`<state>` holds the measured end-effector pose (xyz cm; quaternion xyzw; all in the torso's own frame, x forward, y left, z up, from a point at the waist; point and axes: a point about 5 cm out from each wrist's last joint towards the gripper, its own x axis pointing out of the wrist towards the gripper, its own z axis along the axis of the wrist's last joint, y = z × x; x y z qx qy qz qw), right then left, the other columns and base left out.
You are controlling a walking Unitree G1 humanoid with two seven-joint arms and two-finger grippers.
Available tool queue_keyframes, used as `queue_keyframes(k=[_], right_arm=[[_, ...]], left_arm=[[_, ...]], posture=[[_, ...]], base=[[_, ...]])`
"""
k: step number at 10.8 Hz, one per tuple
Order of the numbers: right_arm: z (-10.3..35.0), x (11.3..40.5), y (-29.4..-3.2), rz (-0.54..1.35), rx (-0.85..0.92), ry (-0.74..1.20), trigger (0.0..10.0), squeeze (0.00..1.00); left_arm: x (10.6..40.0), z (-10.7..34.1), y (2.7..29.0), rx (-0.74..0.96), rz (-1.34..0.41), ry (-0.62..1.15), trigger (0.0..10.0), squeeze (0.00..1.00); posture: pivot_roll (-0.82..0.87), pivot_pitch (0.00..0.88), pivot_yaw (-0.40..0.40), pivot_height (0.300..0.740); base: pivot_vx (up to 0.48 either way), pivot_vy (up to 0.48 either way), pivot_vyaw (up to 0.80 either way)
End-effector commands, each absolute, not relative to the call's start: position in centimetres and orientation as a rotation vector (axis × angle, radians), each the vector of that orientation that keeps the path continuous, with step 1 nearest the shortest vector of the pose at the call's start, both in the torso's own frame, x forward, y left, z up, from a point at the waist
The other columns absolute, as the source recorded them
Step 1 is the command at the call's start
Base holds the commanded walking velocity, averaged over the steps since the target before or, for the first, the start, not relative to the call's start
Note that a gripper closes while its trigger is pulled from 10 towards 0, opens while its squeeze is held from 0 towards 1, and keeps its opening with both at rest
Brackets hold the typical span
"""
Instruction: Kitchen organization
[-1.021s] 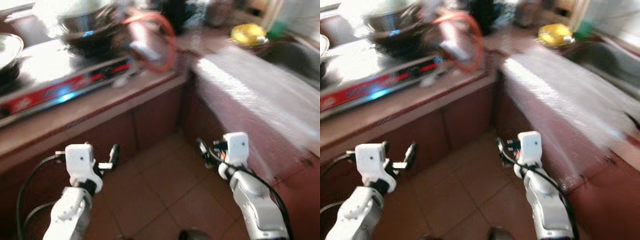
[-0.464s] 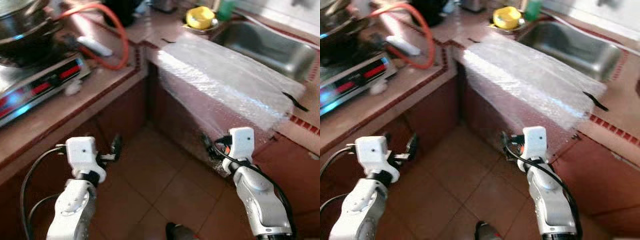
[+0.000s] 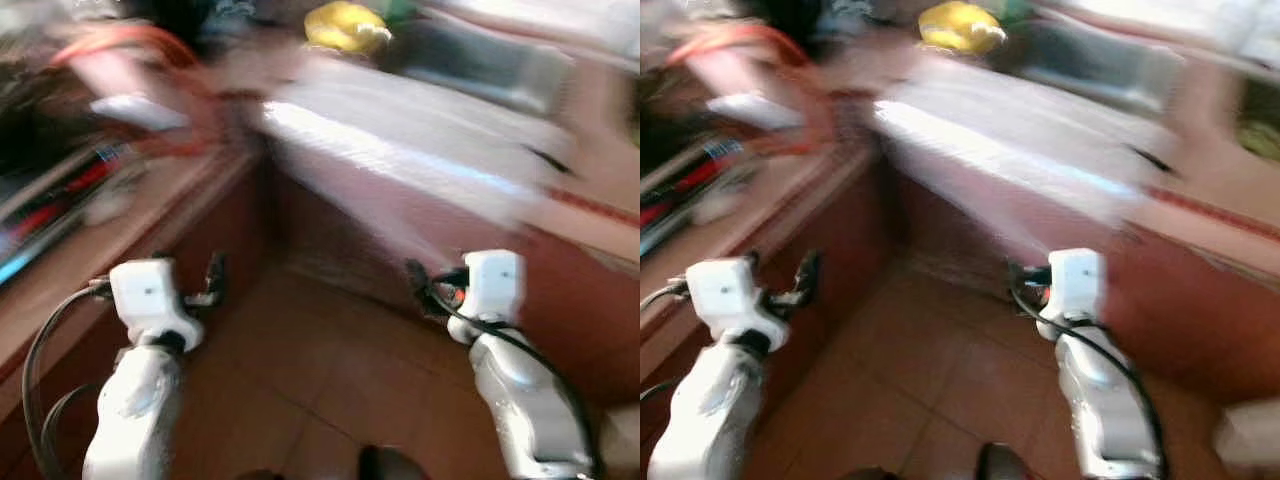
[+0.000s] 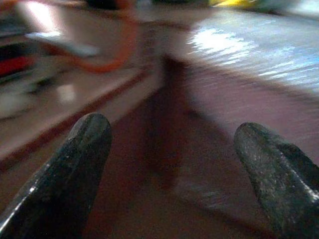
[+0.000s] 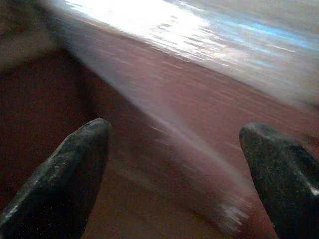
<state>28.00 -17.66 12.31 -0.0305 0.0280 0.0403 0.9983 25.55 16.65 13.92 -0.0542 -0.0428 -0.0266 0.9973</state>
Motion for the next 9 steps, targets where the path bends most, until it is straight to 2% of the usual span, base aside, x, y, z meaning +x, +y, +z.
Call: queue_keyframes(k=[1,2,5,9], right_arm=[[13.5,28.3,-16.9,0.087,-0.056,0.005,10.0,0.0],[13.8,28.8,-16.5,0.09,-0.053,-0.017,10.0,0.0],[14.9,29.9,-15.4,0.131,-0.057,-0.057,10.0,0.0],[16.4,30.6,-13.9,0.198,-0.072,-0.116,10.0,0.0]], left_arm=[[25.4,13.9,17.9,-0.076,-0.026,-0.089,10.0,0.0],[25.6,13.7,18.5,-0.075,-0.022,-0.089,10.0,0.0],[26.2,15.0,19.0,-0.057,0.012,-0.137,10.0,0.0],[25.5,15.0,18.4,-0.114,0.046,-0.16,10.0,0.0]], posture=[[-0.15,0.205,0.044,0.74],[-0.13,0.185,0.045,0.74],[-0.1,0.202,0.045,0.74],[-0.05,0.175,0.008,0.74]], base=[[0.0,0.0,-0.79],[0.0,0.0,-0.78],[0.0,0.0,-0.78],[0.0,0.0,0.0]])
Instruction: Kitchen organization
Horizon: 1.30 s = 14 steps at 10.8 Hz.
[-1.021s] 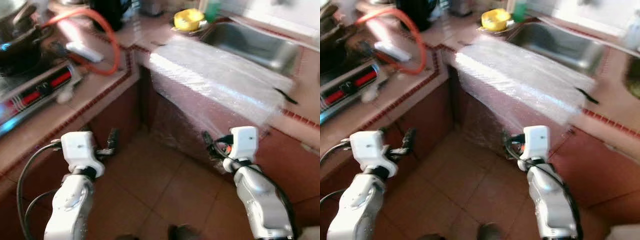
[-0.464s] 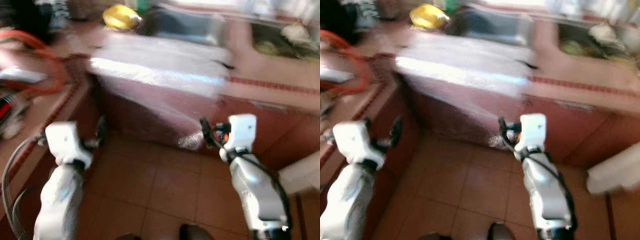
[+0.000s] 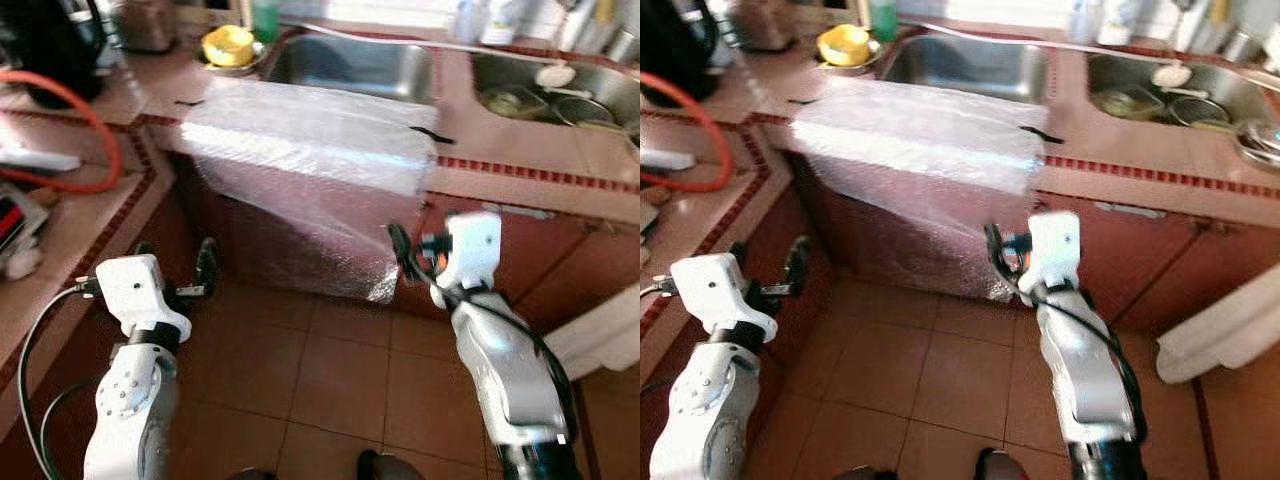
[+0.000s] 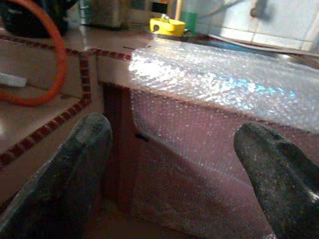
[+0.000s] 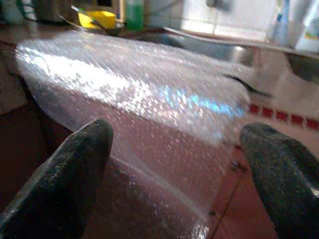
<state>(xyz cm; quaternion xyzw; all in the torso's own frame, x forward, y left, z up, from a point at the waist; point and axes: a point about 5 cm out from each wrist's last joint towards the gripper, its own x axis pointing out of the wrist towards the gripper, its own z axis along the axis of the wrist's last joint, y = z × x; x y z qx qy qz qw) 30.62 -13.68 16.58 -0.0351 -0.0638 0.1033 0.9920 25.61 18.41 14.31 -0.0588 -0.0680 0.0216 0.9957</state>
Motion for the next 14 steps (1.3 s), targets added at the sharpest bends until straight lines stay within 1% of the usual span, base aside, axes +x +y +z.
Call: queue_keyframes(k=[1,2,4,7,9,13,14], right_arm=[[16.7,30.8,-13.3,0.224,-0.088,-0.143,10.0,0.0],[16.6,31.3,-13.3,0.211,-0.065,-0.132,10.0,0.0],[16.6,31.4,-12.9,0.224,-0.072,-0.138,10.0,0.0],[16.5,31.7,-12.8,0.234,-0.077,-0.143,10.0,0.0],[16.8,31.7,-12.6,0.24,-0.081,-0.155,10.0,0.0],[16.6,31.6,-12.7,0.238,-0.078,-0.152,10.0,0.0],[16.6,31.5,-12.7,0.238,-0.078,-0.15,10.0,0.0]], left_arm=[[25.7,15.5,18.4,-0.114,0.041,-0.184,10.0,0.0],[25.8,15.7,18.7,-0.115,0.037,-0.193,10.0,0.0],[25.4,15.8,19.2,-0.108,0.038,-0.2,10.0,0.0],[25.5,15.7,18.5,-0.118,0.008,-0.196,10.0,0.0],[25.6,15.7,18.6,-0.118,0.007,-0.195,10.0,0.0],[25.5,15.4,17.9,-0.133,-0.016,-0.183,10.0,0.0],[25.5,15.4,17.8,-0.132,-0.022,-0.181,10.0,0.0]], posture=[[-0.04,0.175,0.012,0.74],[-0.02,0.172,0.008,0.74],[-0.01,0.168,-0.001,0.74],[-0.01,0.157,-0.003,0.74],[-0.01,0.158,-0.005,0.74],[-0.02,0.164,-0.003,0.74],[-0.02,0.166,-0.002,0.74]], base=[[0.0,0.0,0.0],[0.0,0.0,0.0],[0.3,0.0,0.0],[0.31,0.0,0.0],[0.345,0.0,0.0],[0.286,0.0,0.0],[0.285,0.0,-0.54]])
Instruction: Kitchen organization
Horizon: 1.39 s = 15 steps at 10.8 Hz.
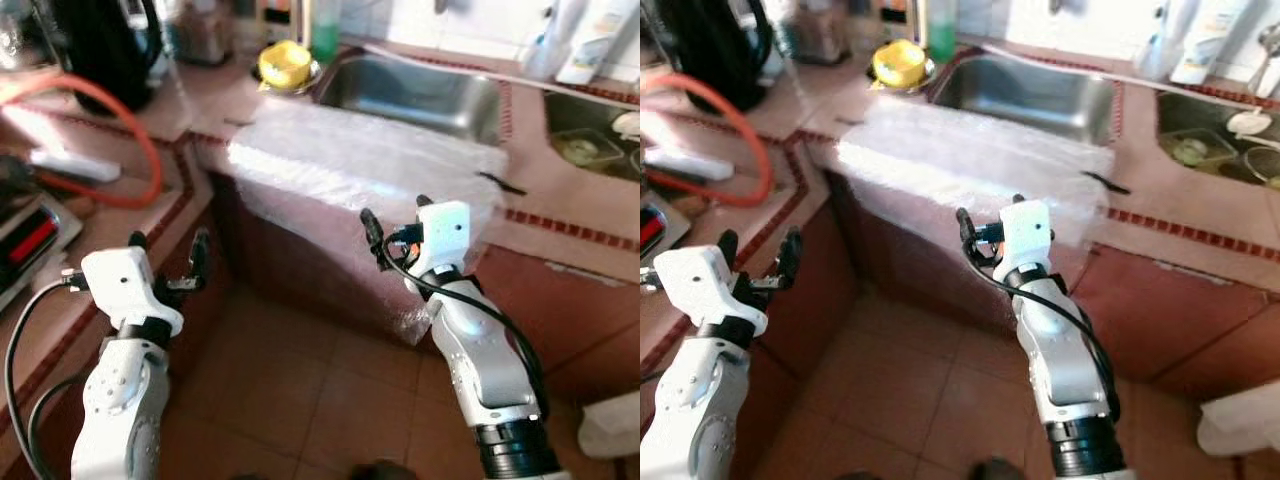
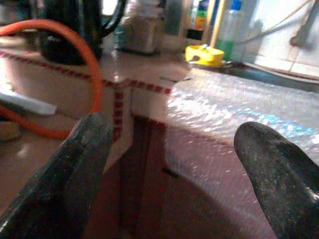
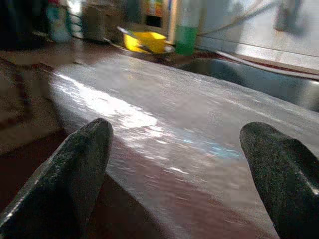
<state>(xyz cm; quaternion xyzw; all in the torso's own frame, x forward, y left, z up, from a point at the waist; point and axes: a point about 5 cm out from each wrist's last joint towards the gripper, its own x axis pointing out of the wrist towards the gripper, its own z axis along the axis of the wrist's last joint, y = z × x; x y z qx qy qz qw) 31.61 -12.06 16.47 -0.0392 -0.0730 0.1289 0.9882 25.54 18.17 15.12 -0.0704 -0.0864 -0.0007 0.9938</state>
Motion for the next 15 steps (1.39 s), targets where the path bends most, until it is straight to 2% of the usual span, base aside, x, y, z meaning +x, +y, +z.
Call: queue_keyframes(k=[1,8,10,15], right_arm=[[16.45,31.48,-12.69,0.24,-0.077,-0.146,10.0,0.0],[16.43,31.26,-12.76,0.239,-0.08,-0.143,10.0,0.0],[16.5,31.23,-12.67,0.248,-0.081,-0.148,10.0,0.0],[16.72,30.88,-12.19,0.295,-0.109,-0.165,10.0,0.0]], left_arm=[[25.51,15.36,17.77,-0.133,-0.026,-0.179,10.0,0.0],[25.44,15.02,17.19,-0.139,-0.046,-0.161,10.0,0.0],[25.4,15.01,17.09,-0.141,-0.047,-0.163,10.0,0.0],[25.23,14.97,17.09,-0.136,-0.015,-0.161,10.0,0.0]], posture=[[-0.02,0.166,-0.002,0.74],[-0.03,0.171,-0.001,0.74],[-0.03,0.175,-0.003,0.74],[-0.03,0.185,-0.004,0.74]], base=[[0.401,0.0,-0.69],[0.246,0.0,-0.78],[0.249,0.0,0.0],[0.0,0.0,0.0]])
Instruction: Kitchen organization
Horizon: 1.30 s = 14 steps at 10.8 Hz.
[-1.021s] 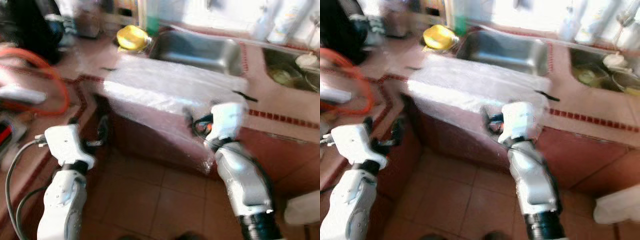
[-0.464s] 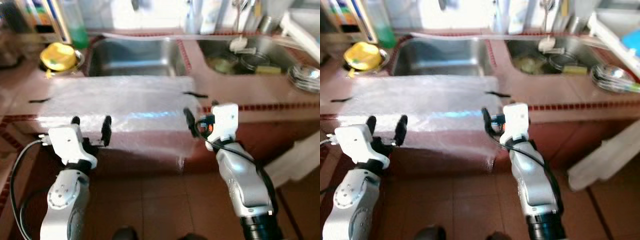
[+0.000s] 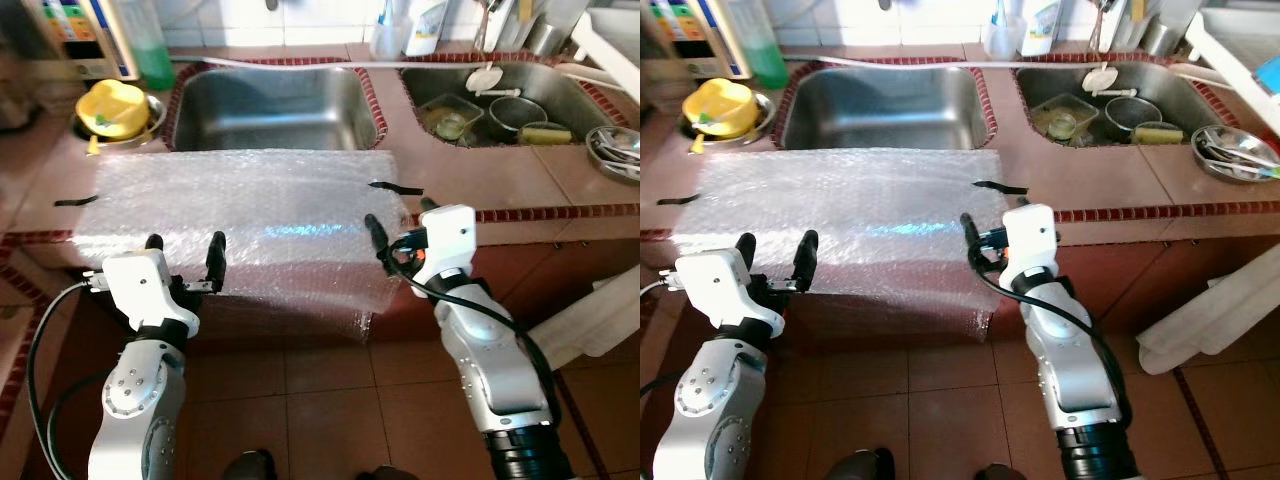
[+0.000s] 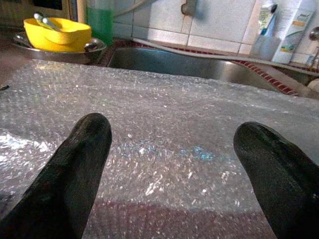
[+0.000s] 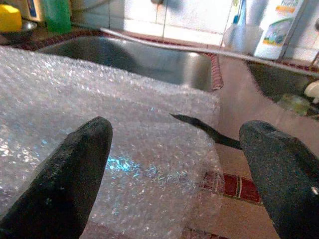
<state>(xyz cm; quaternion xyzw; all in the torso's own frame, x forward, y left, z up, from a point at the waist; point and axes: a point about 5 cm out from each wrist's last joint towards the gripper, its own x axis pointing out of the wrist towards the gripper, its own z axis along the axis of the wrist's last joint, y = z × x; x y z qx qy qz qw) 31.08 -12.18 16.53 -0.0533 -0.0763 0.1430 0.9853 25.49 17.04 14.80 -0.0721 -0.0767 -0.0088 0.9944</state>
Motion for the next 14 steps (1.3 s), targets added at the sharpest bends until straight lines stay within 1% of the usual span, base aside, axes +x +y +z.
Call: queue_keyframes(k=[1,3,4,11,14], right_arm=[[16.7,30.9,-12.2,0.297,-0.107,-0.164,10.0,0.0],[17.1,30.8,-12.0,0.307,-0.117,-0.187,10.0,0.0],[17.3,30.8,-12.0,0.305,-0.117,-0.194,10.0,0.0],[17.3,30.7,-11.6,0.317,-0.107,-0.197,10.0,0.0],[17.5,30.6,-11.5,0.323,-0.11,-0.207,10.0,0.0]], left_arm=[[25.3,15.0,17.1,-0.132,-0.012,-0.162,10.0,0.0],[25.4,15.8,17.3,-0.125,0.003,-0.206,10.0,0.0],[25.5,16.3,17.1,-0.129,-0.016,-0.225,10.0,0.0],[25.3,16.2,17.2,-0.125,-0.019,-0.219,10.0,0.0],[25.3,16.2,17.2,-0.123,-0.02,-0.218,10.0,0.0]], posture=[[-0.03,0.183,-0.004,0.74],[-0.04,0.176,-0.001,0.74],[-0.04,0.176,-0.001,0.74],[-0.03,0.179,0.002,0.74],[-0.03,0.181,0.008,0.74]], base=[[0.0,0.0,0.0],[0.0,0.0,0.0],[0.262,0.0,0.0],[0.28,0.0,0.0],[0.405,0.0,0.0]])
